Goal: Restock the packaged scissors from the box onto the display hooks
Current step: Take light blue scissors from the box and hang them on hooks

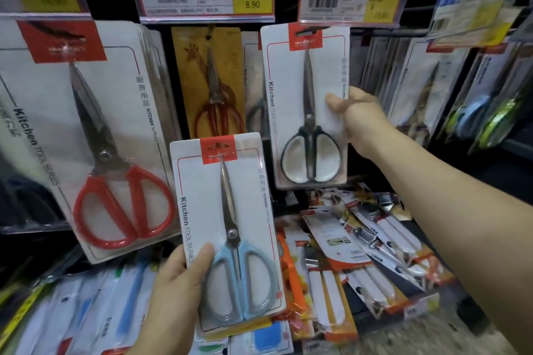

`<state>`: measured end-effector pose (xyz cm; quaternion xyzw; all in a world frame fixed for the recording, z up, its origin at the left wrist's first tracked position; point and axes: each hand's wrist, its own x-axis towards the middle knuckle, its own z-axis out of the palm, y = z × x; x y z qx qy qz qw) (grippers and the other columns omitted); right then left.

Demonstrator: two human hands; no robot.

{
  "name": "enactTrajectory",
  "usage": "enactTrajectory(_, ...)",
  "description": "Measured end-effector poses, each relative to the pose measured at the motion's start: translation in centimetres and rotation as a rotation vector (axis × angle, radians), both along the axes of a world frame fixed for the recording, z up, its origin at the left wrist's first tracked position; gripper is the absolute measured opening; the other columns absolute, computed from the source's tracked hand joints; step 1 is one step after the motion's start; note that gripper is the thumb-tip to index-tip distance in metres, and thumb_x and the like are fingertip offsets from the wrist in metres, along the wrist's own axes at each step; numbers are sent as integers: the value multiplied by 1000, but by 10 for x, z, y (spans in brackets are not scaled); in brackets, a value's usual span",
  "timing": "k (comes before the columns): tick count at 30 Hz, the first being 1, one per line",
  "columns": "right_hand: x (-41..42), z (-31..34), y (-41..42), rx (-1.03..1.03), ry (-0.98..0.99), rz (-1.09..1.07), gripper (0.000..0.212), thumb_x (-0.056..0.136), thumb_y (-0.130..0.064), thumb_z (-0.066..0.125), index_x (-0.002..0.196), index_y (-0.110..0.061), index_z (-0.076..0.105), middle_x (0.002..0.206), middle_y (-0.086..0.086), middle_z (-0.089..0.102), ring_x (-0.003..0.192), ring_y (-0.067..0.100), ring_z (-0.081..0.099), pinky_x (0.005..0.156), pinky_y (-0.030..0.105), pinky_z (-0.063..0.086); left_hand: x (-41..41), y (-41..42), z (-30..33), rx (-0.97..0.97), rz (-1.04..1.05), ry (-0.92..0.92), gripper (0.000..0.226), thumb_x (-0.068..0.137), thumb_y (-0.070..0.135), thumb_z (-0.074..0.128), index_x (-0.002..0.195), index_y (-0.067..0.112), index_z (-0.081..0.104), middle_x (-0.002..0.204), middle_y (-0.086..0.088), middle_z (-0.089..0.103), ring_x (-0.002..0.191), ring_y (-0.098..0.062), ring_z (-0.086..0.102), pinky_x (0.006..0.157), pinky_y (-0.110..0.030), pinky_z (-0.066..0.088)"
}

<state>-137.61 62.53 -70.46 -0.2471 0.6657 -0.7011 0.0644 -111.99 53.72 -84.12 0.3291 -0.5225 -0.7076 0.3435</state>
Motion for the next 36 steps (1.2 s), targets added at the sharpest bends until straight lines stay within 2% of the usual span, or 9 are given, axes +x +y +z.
enactTrajectory(4, -6, -4, -12, 284, -97, -145, 66, 92, -55, 40, 141, -11, 35, 144, 10, 42, 131, 30, 42, 110, 41, 33, -9, 3, -4, 4, -36, -5, 15, 90, 8, 56, 94, 15, 67, 78, 6, 76, 64, -6, 68, 54, -19, 52)
enactTrajectory(6, 7, -20, 5, 332, -38, -161, 67, 92, -59, 36, 141, -13, 34, 145, 10, 41, 131, 29, 40, 107, 37, 31, -16, 8, -2, -8, -60, 4, 15, 89, 7, 57, 94, 15, 68, 83, 1, 76, 64, -7, 69, 54, -19, 52)
enactTrajectory(9, 46, -43, 32, 255, -142, 260, 65, 78, -69, 42, 123, -22, 50, 126, 8, 61, 116, 24, 57, 102, 42, 43, -32, 19, 3, -29, -79, 20, 15, 89, 8, 57, 93, 18, 68, 85, 2, 76, 68, -8, 70, 56, -21, 53)
enactTrajectory(11, 63, -64, 48, 246, -123, 417, 47, 82, -57, 53, 112, -22, 57, 110, 3, 70, 105, 22, 65, 93, 42, 50, -43, 28, 8, -52, -100, 24, 16, 91, 11, 55, 93, 20, 68, 88, 3, 76, 79, -13, 70, 69, -31, 55)
enactTrajectory(14, 66, -80, 59, 87, -28, 224, 7, 92, -21, 54, 93, -21, 61, 82, -4, 74, 80, 15, 68, 67, 27, 53, -58, 44, 23, -85, -143, 49, 16, 94, 14, 51, 96, 22, 64, 87, 8, 75, 84, -12, 70, 76, -32, 57)
enactTrajectory(18, 61, -52, 64, -170, 33, 153, 16, 94, -11, 48, 86, -20, 60, 75, -9, 72, 70, 3, 67, 61, 21, 54, -75, 56, 54, -232, -122, 89, 8, 94, 18, 49, 93, 26, 50, 96, 1, 65, 85, -16, 65, 79, -38, 56)
enactTrajectory(22, 56, -18, 62, -218, 167, 170, 16, 94, -11, 47, 89, -21, 59, 82, -8, 72, 78, 5, 66, 79, 25, 57, -86, 55, 84, -287, -122, 148, 8, 95, 20, 48, 89, 26, 47, 95, 3, 62, 89, -18, 64, 88, -45, 53)
enactTrajectory(26, 50, -1, 55, -257, 159, 117, 17, 95, -11, 47, 89, -21, 58, 81, -8, 69, 75, 3, 65, 77, 24, 56, -95, 47, 103, -281, -145, 151, 4, 95, 19, 49, 92, 22, 51, 107, -6, 65, 103, -27, 64, 93, -48, 51)
enactTrajectory(36, 48, -1, 49, -221, 69, 46, 19, 95, -11, 48, 83, -20, 59, 80, -3, 67, 70, 6, 64, 75, 28, 55, -103, 40, 99, -261, -110, 168, 8, 93, 20, 53, 85, 21, 52, 86, 0, 65, 80, -19, 63, 80, -42, 54)
